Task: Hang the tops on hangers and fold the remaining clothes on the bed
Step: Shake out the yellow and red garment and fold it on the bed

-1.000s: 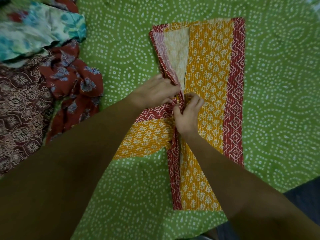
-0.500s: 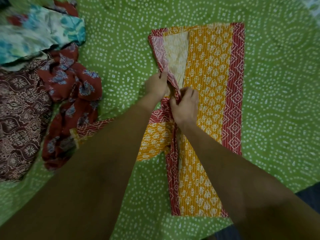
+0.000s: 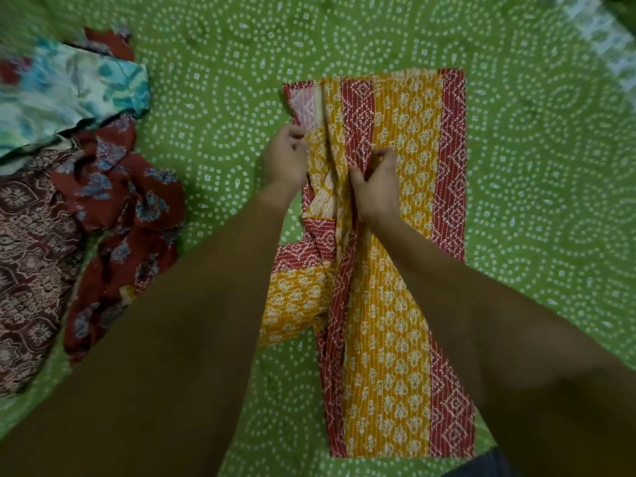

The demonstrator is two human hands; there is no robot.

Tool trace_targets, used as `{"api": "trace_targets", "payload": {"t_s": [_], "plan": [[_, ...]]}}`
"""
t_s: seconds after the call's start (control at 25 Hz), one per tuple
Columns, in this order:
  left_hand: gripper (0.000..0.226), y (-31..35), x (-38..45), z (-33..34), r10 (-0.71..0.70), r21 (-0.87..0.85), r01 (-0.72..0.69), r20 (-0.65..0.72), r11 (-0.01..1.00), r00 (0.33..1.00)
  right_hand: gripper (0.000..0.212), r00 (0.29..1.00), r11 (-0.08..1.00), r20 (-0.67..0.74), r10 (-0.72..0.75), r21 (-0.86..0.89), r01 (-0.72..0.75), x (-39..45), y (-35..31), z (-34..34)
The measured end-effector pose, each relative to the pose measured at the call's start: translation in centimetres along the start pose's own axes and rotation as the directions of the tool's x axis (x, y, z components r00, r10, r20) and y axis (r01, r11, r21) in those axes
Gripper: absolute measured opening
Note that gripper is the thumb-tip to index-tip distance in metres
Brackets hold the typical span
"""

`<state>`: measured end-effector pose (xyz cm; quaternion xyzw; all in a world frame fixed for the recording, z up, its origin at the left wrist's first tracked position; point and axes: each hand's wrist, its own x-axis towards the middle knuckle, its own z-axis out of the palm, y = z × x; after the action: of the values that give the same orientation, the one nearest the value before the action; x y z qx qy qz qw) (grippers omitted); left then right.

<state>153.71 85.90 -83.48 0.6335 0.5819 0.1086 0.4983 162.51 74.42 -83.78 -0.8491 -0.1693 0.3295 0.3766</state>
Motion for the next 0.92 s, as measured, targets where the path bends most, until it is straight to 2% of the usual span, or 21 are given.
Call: {"api": "trace_targets", "payload": {"t_s": [0.04,0.12,0.2,0.28,0.32,0.4,0.48,0.56,0.64,0.72,0.8,0.92], "plan": [[0.021,-0.4,-0.2,-0.2,0.043,0.107,-0.044,0.011,0.993,0.999,0.04,1.0,1.0,0.009,0.003,-0.014,-0.003,0.7,-0.4,0.0],[0.023,-0.5,-0.9,0.2,0.143,0.247,-0.167,0.111,0.955,0.983,0.029,1.0,1.0,-0.019,-0.003,-0.017,0.003,1.7,-0.7,0.1],[0.043,-0.3,-1.3,1.4,0.201,0.4,-0.227,0.107,0.888,0.974,0.015,0.995,0.999,-0.102,0.013,0.051,-0.008,2.3,-0.5,-0.1],[0.063,0.2,-0.8,2.4,0.203,0.516,-0.191,0.034,0.835,0.979,0.008,0.987,0.994,-0.156,0.05,0.104,-0.034,2.3,-0.1,-0.2],[0.065,0.6,-0.3,2.8,0.179,0.549,-0.153,0.006,0.821,0.984,0.008,0.987,0.992,-0.15,0.065,0.116,-0.048,2.2,0.0,-0.3],[0.057,1.2,0.6,3.1,0.129,0.59,-0.089,-0.025,0.803,0.991,0.012,0.993,0.993,-0.101,0.066,0.106,-0.055,2.2,0.0,-0.3],[0.048,1.8,1.4,2.7,0.098,0.634,-0.08,0.007,0.769,0.995,0.018,0.996,0.995,-0.083,0.044,0.094,-0.037,2.2,-0.1,-0.2],[0.044,1.9,1.5,1.4,0.109,0.596,-0.107,0.031,0.796,0.993,0.015,0.995,0.992,-0.102,0.019,0.127,-0.006,2.0,-0.1,-0.1],[0.037,1.1,0.8,-0.2,0.18,0.434,-0.167,0.012,0.885,0.984,0.017,0.99,0.989,-0.138,-0.019,0.141,0.039,1.4,0.0,0.1],[0.03,-0.9,-0.7,-2.1,0.213,0.324,-0.19,-0.036,0.927,0.976,0.03,0.983,0.997,-0.174,-0.059,0.046,0.068,0.2,0.3,0.4],[0.034,-3.2,-2.2,-4.1,0.143,0.257,-0.104,-0.138,0.961,0.98,0.038,0.981,0.994,-0.178,-0.081,-0.089,0.066,-1.7,0.4,0.8],[0.047,-5.6,-3.7,-7.2,-0.018,0.015,0.024,-0.28,1.0,0.96,0.042,0.987,0.961,-0.09,-0.13,-0.255,0.103,-5.3,0.9,1.5]]}}
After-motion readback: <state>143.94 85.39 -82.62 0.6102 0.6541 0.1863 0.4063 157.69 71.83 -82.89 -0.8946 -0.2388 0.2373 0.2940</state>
